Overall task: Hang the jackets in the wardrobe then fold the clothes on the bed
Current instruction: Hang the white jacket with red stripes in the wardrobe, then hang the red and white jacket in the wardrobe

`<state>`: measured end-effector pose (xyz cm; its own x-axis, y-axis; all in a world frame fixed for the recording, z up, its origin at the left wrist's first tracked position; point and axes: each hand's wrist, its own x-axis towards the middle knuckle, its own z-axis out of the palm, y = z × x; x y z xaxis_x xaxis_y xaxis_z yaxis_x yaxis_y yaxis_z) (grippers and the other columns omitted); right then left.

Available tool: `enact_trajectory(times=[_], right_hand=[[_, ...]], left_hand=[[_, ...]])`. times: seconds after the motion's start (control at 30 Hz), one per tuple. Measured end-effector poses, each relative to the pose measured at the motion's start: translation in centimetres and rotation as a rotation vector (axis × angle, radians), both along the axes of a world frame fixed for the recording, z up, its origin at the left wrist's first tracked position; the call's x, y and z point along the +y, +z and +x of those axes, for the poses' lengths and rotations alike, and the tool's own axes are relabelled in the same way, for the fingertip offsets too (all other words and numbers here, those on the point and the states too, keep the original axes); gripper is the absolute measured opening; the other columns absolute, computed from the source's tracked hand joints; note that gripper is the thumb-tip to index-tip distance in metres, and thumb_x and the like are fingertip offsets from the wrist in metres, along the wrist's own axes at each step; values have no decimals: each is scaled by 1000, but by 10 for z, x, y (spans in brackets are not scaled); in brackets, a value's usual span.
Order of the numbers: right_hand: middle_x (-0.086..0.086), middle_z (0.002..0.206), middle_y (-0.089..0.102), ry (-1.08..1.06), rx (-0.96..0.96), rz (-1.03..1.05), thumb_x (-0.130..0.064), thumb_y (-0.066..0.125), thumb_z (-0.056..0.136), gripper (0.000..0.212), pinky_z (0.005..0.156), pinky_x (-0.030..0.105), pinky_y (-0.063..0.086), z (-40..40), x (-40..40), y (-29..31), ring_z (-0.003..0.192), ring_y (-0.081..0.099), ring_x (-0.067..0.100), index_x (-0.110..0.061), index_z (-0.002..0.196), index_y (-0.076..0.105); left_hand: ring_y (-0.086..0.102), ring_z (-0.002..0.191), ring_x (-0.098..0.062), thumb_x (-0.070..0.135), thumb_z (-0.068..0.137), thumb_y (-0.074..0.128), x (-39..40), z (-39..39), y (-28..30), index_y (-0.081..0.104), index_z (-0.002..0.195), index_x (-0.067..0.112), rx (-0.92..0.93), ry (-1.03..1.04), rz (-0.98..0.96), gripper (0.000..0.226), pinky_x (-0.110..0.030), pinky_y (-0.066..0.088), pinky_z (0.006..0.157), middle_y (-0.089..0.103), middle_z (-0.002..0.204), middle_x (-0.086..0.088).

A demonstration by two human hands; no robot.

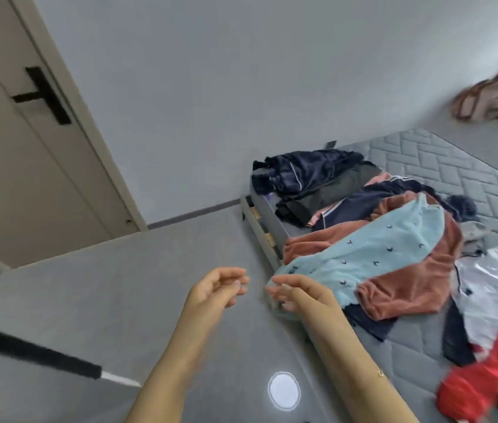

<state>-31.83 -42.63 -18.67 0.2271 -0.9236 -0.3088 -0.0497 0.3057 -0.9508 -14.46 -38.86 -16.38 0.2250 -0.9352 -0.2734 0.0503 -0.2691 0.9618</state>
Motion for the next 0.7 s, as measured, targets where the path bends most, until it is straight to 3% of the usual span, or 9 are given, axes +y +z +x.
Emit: enact_trajectory(times=[0.17, 0.27, 0.37, 0.47, 0.53, 0.63, 0.7], right_hand=[[6, 94, 75, -279, -5, 38, -8, 56, 95, 18, 69, 12, 50, -140, -54, -16, 83, 68, 8, -12, 100, 73], [-1, 95, 76, -398, 37, 73, -9, 56, 95, 18, 76, 18, 51, -206, -74, -24, 86, 69, 8, -12, 101, 73], [4, 95, 76, -534, 55, 95, -8, 53, 97, 21, 76, 19, 53, -264, -88, -35, 86, 69, 13, -11, 99, 74], [2, 90, 77, -689, 53, 69, -8, 52, 97, 24, 68, 13, 50, -307, -98, -46, 83, 70, 9, -16, 94, 74], [2, 89, 77, -827, 60, 49, -8, 52, 97, 25, 71, 17, 51, -330, -106, -55, 82, 70, 8, -18, 92, 74], [2, 89, 77, -967, 73, 76, -9, 53, 97, 23, 78, 26, 51, -357, -121, -65, 83, 70, 10, -18, 95, 73], [2, 89, 77, -1052, 73, 99, -7, 53, 96, 22, 79, 27, 51, -373, -132, -68, 83, 70, 11, -17, 95, 73]], left_hand=[[66, 99, -17, 6, 94, 57, -94, -129, -22, 71, 100, 20, 0, -267, 48, 21, -22, 52, 84, 74, 102, 6], [66, 104, -16, 5, 94, 58, -134, -192, -27, 72, 102, 19, 10, -381, 93, 21, -22, 52, 86, 74, 104, 7], [66, 105, -19, 4, 93, 59, -175, -253, -34, 71, 103, 15, -3, -506, 142, 19, -33, 50, 95, 74, 105, 2], [68, 97, -18, 1, 93, 58, -216, -309, -42, 70, 99, 13, 5, -647, 163, 18, -25, 54, 83, 74, 101, -4], [67, 98, -19, 1, 94, 57, -242, -343, -50, 69, 95, 16, 17, -738, 175, 20, -24, 54, 81, 74, 102, -3], [67, 104, -19, 4, 96, 55, -276, -383, -62, 70, 96, 18, -4, -863, 196, 21, -35, 51, 94, 74, 104, 0], [68, 101, -17, 5, 96, 55, -295, -404, -71, 72, 96, 17, 12, -910, 231, 21, -32, 53, 91, 75, 101, 2]])
